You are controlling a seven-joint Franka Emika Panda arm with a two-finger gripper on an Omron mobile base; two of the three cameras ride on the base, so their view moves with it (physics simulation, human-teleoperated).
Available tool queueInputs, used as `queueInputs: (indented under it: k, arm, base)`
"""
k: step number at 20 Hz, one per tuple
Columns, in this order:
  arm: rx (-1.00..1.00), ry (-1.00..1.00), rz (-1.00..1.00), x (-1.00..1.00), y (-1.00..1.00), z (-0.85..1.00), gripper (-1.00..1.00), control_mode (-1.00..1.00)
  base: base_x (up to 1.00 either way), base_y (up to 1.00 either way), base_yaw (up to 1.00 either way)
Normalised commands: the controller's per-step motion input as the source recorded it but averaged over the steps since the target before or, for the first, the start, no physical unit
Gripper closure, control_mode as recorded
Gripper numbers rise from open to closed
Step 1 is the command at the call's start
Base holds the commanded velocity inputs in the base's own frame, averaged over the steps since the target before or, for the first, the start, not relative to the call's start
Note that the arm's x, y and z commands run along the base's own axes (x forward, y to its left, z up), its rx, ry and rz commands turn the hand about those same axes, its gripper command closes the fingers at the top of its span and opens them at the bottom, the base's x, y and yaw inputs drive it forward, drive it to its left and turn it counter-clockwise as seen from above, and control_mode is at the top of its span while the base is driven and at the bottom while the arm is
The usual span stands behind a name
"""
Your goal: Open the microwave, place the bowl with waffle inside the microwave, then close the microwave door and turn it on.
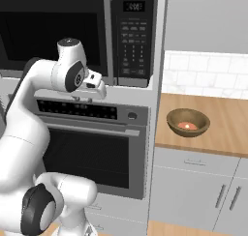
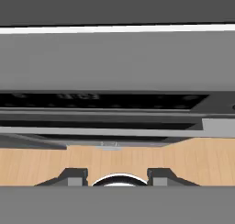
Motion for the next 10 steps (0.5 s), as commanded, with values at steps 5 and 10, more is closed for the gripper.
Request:
queueInputs:
  k: [5, 10]
  arm:
    - [-0.01, 0.0, 0.0, -0.28, 0.0, -0.1, -1.0, -1.0]
    - [0.0, -0.04, 0.0, -0.6, 0.0, -0.33, -1.0, -1.0]
  base:
    - [0.0, 0.0, 0.0]
    - [0.0, 0.0, 0.0]
